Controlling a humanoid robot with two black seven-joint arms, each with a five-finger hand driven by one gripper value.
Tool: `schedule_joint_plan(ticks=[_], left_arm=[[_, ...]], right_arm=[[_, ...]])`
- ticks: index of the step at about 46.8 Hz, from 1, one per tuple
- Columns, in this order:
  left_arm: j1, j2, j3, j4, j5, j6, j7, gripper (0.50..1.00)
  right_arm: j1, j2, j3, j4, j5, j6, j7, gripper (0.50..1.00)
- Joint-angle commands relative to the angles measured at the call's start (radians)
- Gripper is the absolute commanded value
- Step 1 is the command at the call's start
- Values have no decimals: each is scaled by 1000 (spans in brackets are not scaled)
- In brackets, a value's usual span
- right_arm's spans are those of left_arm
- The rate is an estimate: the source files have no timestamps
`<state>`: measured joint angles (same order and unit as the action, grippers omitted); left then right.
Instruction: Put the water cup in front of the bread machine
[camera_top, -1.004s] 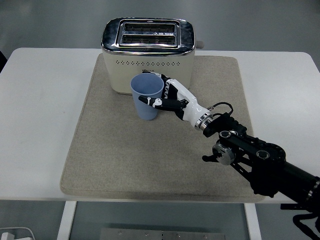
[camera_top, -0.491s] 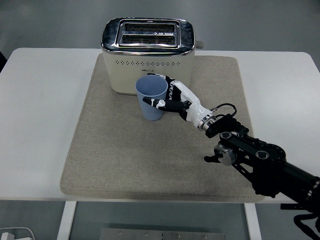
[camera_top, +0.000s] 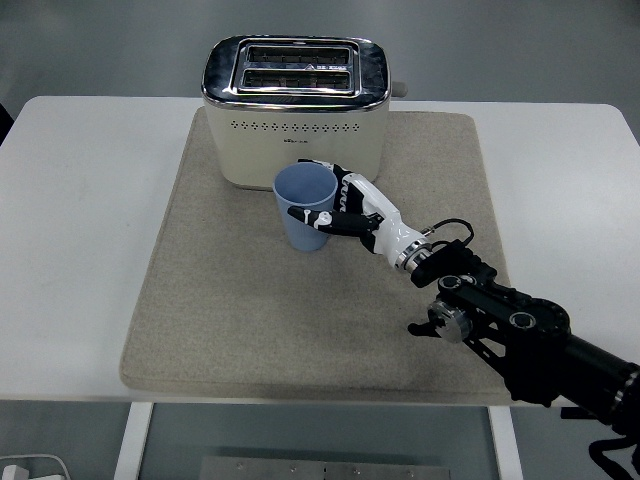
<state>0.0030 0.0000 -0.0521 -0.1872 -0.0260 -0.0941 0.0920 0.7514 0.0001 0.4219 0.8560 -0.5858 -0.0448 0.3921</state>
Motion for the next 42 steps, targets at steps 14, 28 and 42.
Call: schedule_joint_plan(ticks=[14, 28, 42], left_arm=[[2, 0, 0, 0, 0, 1, 0, 1000], [0, 0, 0, 0, 0, 1, 0, 1000], [0, 0, -2, 0, 0, 1, 0, 1000]], right_arm=[[3, 0, 8, 8, 3, 3, -1, 924], [0, 0, 12, 32, 3, 3, -1, 924], [-10, 0, 17, 71, 4, 5, -1, 926]])
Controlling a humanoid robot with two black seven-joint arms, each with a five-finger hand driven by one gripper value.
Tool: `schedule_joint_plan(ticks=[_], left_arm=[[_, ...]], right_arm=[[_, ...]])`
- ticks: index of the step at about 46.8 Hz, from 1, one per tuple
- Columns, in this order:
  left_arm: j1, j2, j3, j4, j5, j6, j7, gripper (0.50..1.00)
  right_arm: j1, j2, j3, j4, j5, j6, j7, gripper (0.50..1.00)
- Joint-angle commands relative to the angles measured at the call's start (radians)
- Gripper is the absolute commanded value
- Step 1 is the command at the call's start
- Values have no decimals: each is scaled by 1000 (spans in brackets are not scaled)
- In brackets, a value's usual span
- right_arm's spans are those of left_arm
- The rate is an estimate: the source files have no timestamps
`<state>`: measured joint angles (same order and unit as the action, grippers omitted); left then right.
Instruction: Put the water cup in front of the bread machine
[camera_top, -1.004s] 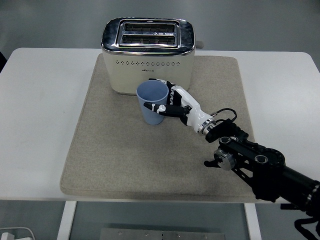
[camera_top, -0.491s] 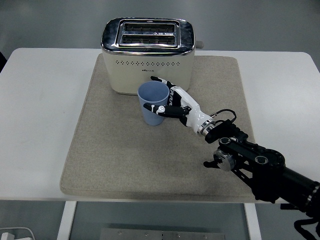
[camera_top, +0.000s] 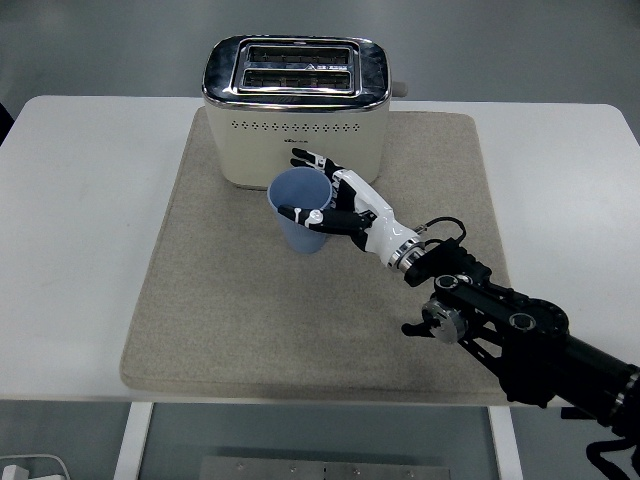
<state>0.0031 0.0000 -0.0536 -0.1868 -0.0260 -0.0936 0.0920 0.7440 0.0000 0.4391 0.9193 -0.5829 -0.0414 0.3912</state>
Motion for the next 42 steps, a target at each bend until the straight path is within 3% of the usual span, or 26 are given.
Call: schedule_joint_plan(ticks=[1, 27, 42], left_arm=[[0, 0, 0, 0, 0, 0, 0, 1000], [0, 0, 0, 0, 0, 0, 0, 1000], [0, 0, 1, 0, 0, -1, 0, 1000]], right_arm=[[-3, 0, 0, 9, 2, 2, 0, 924], [-3, 0, -3, 10, 6, 8, -2, 926], [3, -35, -2, 4, 17, 26, -5, 926]])
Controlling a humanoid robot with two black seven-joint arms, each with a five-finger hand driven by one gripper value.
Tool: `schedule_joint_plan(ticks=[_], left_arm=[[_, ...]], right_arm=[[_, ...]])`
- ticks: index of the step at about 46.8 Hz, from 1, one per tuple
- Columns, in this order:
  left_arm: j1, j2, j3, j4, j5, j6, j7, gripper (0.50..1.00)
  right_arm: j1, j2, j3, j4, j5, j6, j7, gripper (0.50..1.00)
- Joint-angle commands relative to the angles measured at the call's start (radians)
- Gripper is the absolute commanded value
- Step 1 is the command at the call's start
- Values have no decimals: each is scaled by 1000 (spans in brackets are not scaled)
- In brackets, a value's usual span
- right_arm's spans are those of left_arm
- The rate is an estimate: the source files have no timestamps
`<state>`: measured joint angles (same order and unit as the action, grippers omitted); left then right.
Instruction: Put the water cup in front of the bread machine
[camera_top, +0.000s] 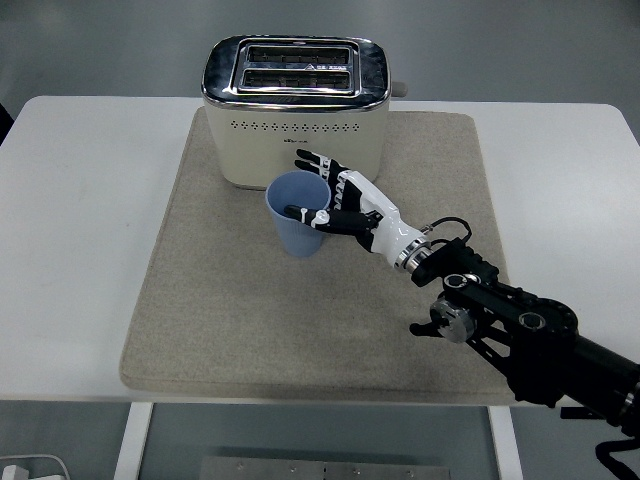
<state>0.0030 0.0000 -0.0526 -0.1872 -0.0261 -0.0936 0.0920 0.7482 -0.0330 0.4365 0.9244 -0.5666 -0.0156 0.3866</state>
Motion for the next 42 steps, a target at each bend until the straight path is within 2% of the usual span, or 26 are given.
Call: schedule_joint_plan(ticks=[1, 42], left_arm=[[2, 0, 0, 0, 0, 0, 0, 1000], [2, 0, 2, 0, 0, 0, 0, 1000]], right_arm=[[0, -4, 1, -1, 1, 0, 0, 926], [2, -47, 7, 11, 4, 16, 0, 926]])
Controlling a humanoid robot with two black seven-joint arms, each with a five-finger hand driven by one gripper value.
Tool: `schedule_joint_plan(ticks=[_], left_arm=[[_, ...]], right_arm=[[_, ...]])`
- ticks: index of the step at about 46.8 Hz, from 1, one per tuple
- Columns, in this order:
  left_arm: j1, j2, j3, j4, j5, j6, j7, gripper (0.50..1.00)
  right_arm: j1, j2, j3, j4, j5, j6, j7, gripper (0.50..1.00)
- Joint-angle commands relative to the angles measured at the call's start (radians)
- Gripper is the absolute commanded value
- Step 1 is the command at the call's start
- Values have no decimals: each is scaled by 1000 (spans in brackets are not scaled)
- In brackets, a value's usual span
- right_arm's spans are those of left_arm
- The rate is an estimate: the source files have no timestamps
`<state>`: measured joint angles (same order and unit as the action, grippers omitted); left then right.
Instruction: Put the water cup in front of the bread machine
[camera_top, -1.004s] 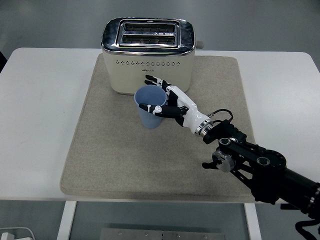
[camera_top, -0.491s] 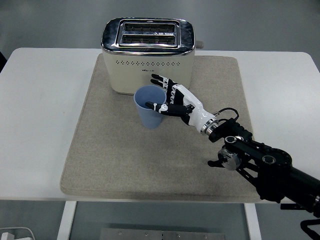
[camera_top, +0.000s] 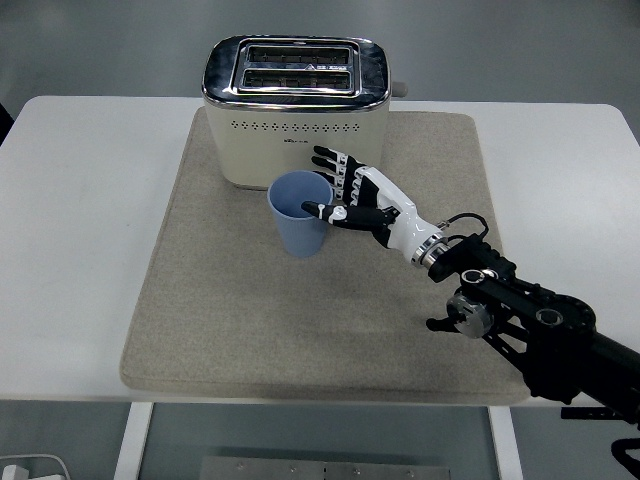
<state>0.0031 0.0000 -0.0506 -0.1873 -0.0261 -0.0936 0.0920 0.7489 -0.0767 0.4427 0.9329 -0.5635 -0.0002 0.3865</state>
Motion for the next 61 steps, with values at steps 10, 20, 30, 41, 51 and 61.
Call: schedule_joint_plan(ticks=[10, 20, 30, 41, 51, 61], left_arm=[[0, 0, 0, 0, 0, -2, 0, 1000], [0, 0, 0, 0, 0, 0, 0, 1000], [1, 0, 0, -1, 0, 0, 0, 1000], [0, 0, 1, -1, 0, -2, 0, 1000], [0, 0, 1, -1, 0, -2, 0, 1000], [0, 0, 1, -1, 1, 0, 0, 1000]], right_arm=[[0, -31, 13, 21, 1, 0, 0, 926], [0, -80, 14, 43, 28, 8, 0, 926], [-5, -138, 37, 63, 31, 34, 0, 926], [-14, -195, 83, 66, 33, 77, -2, 926], [-11, -247, 108, 63, 57, 83, -9, 926], [21, -288, 108, 53, 178, 78, -9, 926]])
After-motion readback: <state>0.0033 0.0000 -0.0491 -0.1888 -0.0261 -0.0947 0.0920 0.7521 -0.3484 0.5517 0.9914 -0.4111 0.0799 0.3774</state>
